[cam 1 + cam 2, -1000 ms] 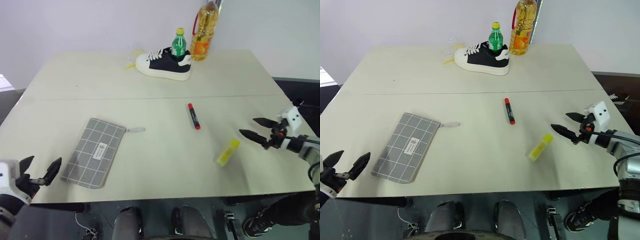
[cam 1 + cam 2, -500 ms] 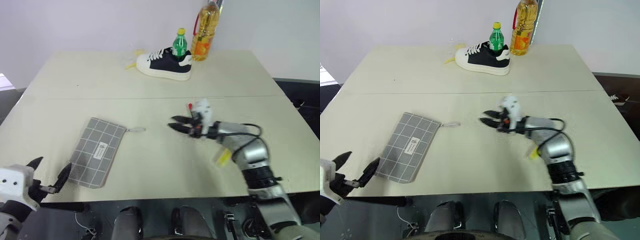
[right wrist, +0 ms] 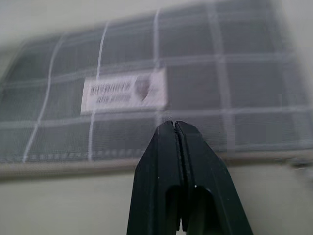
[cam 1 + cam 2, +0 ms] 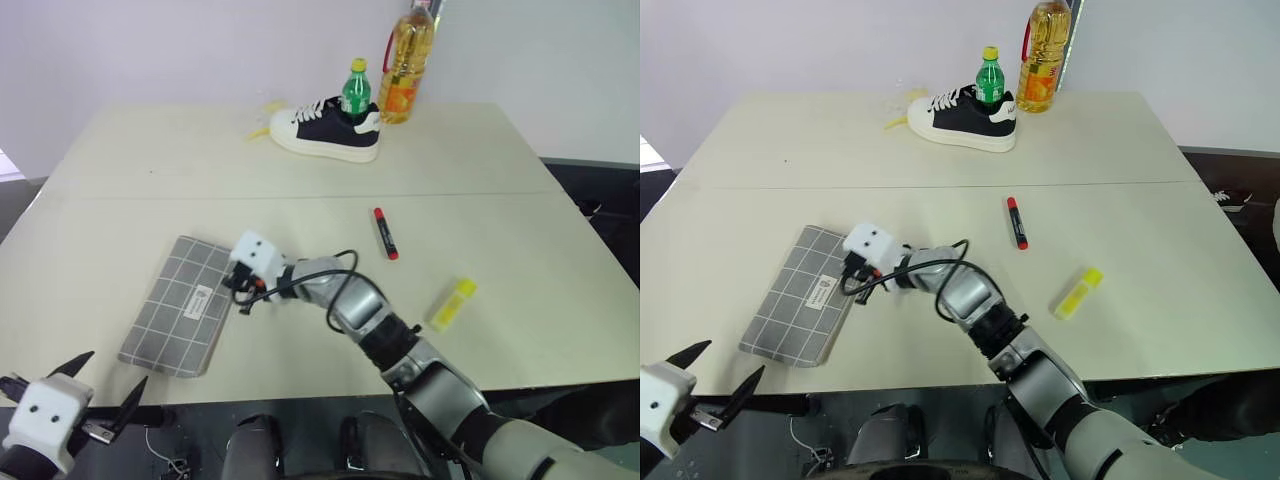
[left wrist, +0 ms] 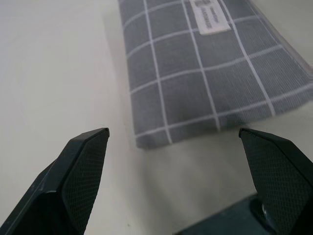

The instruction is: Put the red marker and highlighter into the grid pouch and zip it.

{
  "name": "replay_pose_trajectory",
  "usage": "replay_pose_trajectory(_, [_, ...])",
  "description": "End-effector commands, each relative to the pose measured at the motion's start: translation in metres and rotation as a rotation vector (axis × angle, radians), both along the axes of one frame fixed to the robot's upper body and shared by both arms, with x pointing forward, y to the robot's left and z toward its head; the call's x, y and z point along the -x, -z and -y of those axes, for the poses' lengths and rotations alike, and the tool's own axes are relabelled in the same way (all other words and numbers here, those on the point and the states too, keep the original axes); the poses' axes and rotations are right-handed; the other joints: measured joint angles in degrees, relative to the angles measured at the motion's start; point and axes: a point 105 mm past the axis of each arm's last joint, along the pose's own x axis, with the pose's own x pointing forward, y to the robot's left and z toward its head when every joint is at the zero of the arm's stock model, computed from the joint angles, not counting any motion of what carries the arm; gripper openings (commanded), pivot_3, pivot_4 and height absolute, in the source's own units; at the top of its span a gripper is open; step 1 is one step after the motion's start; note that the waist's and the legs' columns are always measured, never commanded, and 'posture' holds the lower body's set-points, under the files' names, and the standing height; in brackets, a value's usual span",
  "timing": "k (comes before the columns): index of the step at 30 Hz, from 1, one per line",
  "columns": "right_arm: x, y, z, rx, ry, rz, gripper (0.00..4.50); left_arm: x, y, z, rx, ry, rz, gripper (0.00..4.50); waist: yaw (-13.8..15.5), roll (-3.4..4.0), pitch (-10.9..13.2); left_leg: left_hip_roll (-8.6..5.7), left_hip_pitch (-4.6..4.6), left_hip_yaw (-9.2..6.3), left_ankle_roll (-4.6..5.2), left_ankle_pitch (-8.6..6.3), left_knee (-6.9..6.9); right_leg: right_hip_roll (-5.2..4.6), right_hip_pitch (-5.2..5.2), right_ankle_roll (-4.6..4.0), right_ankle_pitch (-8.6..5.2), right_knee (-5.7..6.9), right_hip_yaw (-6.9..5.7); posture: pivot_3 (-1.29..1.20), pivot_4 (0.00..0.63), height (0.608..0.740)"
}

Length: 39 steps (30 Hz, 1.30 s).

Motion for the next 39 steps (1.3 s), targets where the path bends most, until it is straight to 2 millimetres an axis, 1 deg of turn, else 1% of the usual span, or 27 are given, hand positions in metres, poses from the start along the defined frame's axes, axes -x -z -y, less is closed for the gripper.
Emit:
replay_pose_trajectory(1, [-0.006,-0.002,-0.001,0.023,0.036,0.001,0.03,0.001,-0.001,0.001,-0.072,0.024,0.009,4.50,-0.02,0.00,0.00,-0.01,0.00,0.02,0.00,0.00,0.00,-0.04,-0.02,0.00,0.00,0.00,0.00,0.00,0.150,0.705])
replay_pose_trajectory(5, [-0.008,0.007,0.003,0.064,0.068,-0.035,0.03,-0.008,0.000,0.003,-0.147,0.068,0.036,4.50,0.16,0.01,-0.01,0.00,0.01,0.01,-0.01,-0.01,-0.01,-0.10,-0.03,0.00,0.00,0.02,0.00,0.00,0.150,0.705])
replay_pose_trajectory(11, [-0.009,0.007,0.003,0.060,0.075,-0.039,0.03,-0.027,-0.005,0.014,-0.263,0.170,0.104,4.50,0.21,0.01,-0.02,-0.01,0.01,0.02,-0.01,-0.01,-0.01,-0.12,-0.03,0.00,0.00,0.05,0.00,0.00,0.150,0.705])
replay_pose_trajectory(13, [-0.008,0.007,0.003,0.052,0.082,-0.047,0.03,-0.031,-0.004,0.018,-0.284,0.208,0.106,4.50,0.16,0.01,-0.02,-0.01,0.01,0.02,-0.01,0.00,-0.01,-0.12,-0.03,0.00,0.00,0.07,0.00,0.00,0.150,0.705])
replay_pose_trajectory(17, [-0.009,0.006,0.003,0.049,0.086,-0.049,0.03,-0.030,0.003,0.027,-0.239,0.271,0.061,4.50,0.14,0.02,-0.03,-0.01,0.01,0.04,-0.01,0.00,-0.02,-0.12,-0.03,0.02,0.01,0.09,0.00,0.00,0.150,0.705])
replay_pose_trajectory(21, [-0.009,0.007,0.004,0.049,0.087,-0.048,0.03,-0.024,0.004,0.030,-0.200,0.313,0.008,4.50,0.14,0.03,-0.03,0.00,0.02,0.04,-0.01,-0.01,-0.02,-0.12,-0.05,0.01,0.01,0.09,0.00,0.00,0.150,0.705])
replay_pose_trajectory(25, [-0.008,0.008,0.004,0.050,0.089,-0.047,0.03,-0.025,0.006,0.033,-0.202,0.374,-0.046,4.50,0.19,0.03,-0.03,0.00,0.01,0.03,-0.01,-0.01,-0.03,-0.12,-0.06,0.01,0.00,0.08,0.00,0.00,0.150,0.705])
replay_pose_trajectory(29, [-0.008,0.008,0.003,0.051,0.086,-0.045,0.03,-0.032,0.011,0.036,-0.274,0.418,-0.053,4.50,0.20,0.04,-0.02,-0.01,0.01,0.04,-0.01,-0.01,-0.03,-0.12,-0.07,0.01,0.00,0.08,0.00,0.00,0.150,0.705])
replay_pose_trajectory(34, [-0.007,0.007,0.003,0.050,0.084,-0.040,0.03,-0.037,0.019,0.041,-0.317,0.472,-0.060,4.50,0.22,0.07,-0.04,-0.01,0.02,0.05,-0.01,-0.01,-0.04,-0.12,-0.06,0.02,0.00,0.10,0.00,0.00,0.150,0.705])
replay_pose_trajectory(39, [-0.008,0.006,0.003,0.049,0.086,-0.038,0.03,-0.058,0.017,0.047,-0.433,0.490,0.048,4.50,0.42,0.39,-0.20,-0.03,0.03,0.07,-0.01,0.00,-0.04,-0.13,-0.06,0.02,0.00,0.10,0.00,0.00,0.150,0.705])
